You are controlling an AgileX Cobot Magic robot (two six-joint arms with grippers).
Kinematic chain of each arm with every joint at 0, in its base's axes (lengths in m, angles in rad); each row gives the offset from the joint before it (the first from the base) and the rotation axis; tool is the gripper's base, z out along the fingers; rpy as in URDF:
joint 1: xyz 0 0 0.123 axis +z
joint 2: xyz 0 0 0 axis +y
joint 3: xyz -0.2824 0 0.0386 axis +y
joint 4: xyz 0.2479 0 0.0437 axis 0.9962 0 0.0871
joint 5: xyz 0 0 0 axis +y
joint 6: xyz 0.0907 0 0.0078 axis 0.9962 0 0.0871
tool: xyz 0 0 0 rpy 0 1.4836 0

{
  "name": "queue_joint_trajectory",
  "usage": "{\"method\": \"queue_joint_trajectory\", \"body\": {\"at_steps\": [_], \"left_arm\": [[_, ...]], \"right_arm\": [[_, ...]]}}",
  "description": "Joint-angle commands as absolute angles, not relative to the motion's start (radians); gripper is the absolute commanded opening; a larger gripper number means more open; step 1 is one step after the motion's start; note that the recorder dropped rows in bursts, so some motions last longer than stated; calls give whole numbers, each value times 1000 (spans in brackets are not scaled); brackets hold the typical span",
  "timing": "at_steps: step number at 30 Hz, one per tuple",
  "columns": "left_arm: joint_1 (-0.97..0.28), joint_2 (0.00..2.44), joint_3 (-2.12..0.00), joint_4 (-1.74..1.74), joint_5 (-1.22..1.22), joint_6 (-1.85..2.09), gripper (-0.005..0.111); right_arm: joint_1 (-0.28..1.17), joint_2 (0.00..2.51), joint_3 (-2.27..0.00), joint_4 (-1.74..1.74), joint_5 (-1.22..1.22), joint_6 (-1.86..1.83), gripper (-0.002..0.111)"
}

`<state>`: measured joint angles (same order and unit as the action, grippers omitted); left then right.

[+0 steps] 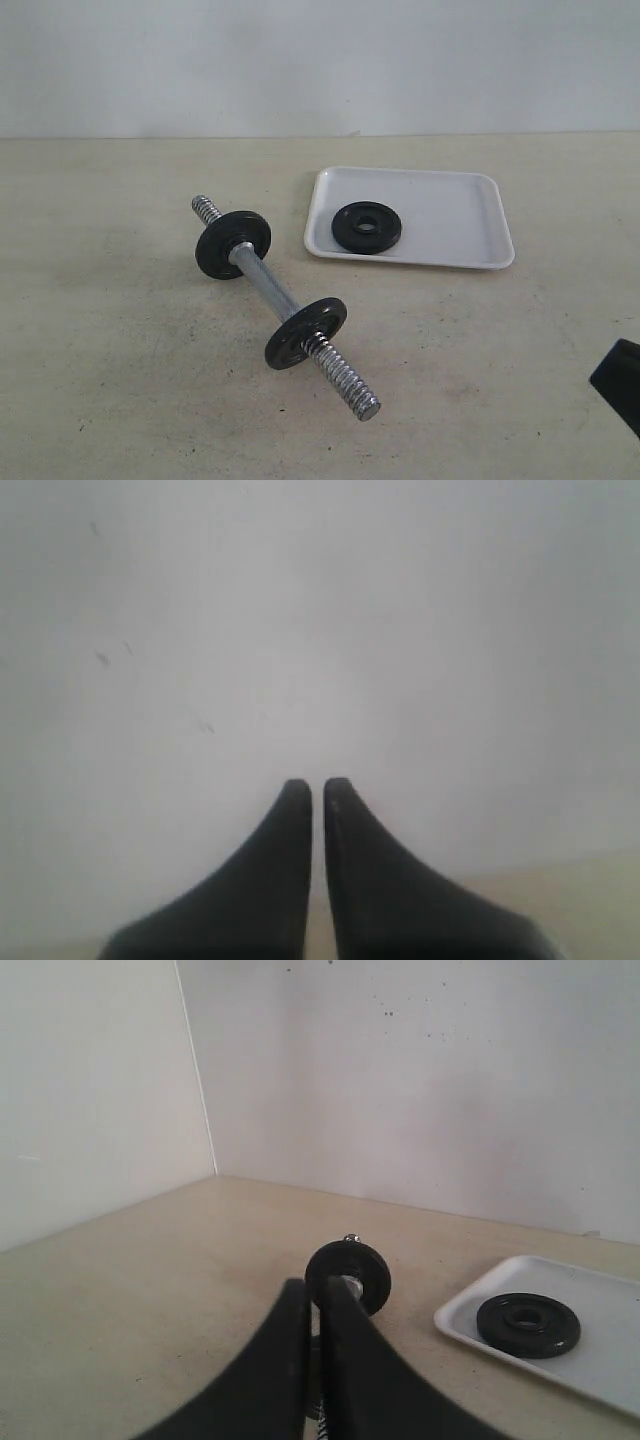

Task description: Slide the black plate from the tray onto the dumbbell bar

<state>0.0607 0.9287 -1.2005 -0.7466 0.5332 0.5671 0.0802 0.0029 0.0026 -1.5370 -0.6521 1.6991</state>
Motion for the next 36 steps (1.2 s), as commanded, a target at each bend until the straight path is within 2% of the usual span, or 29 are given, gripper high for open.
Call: {"method": "queue_joint_trajectory", "body": {"at_steps": [1, 7, 14, 21, 23, 26, 29, 36], "left_arm": [[59, 1046, -1261, -703, 749, 298, 4], [59, 1122, -1264, -948, 852, 332, 4], [59, 1139, -1264, -1213, 1066, 797, 4], [59, 1129, -1264, -1255, 1033, 1138, 4], [59, 1122, -1264, -1235, 930, 1020, 4], [59, 1123, -1264, -1189, 801, 546, 4], [59, 1124, -1264, -1213, 764, 486, 4], [59, 1124, -1264, -1552, 758, 500, 4]], "right_arm": [[79, 0, 0, -1559, -685, 1702, 2], [79, 0, 0, -1566, -698, 1702, 2], [79, 0, 0, -1605, -722, 1718, 2], [79, 0, 0, -1612, -722, 1747, 2], [79, 0, 0, -1614, -722, 1748, 2], [79, 0, 0, -1614, -722, 1748, 2], [79, 0, 0, -1613, -732, 1776, 2], [79, 0, 0, -1613, -782, 1807, 2]]}}
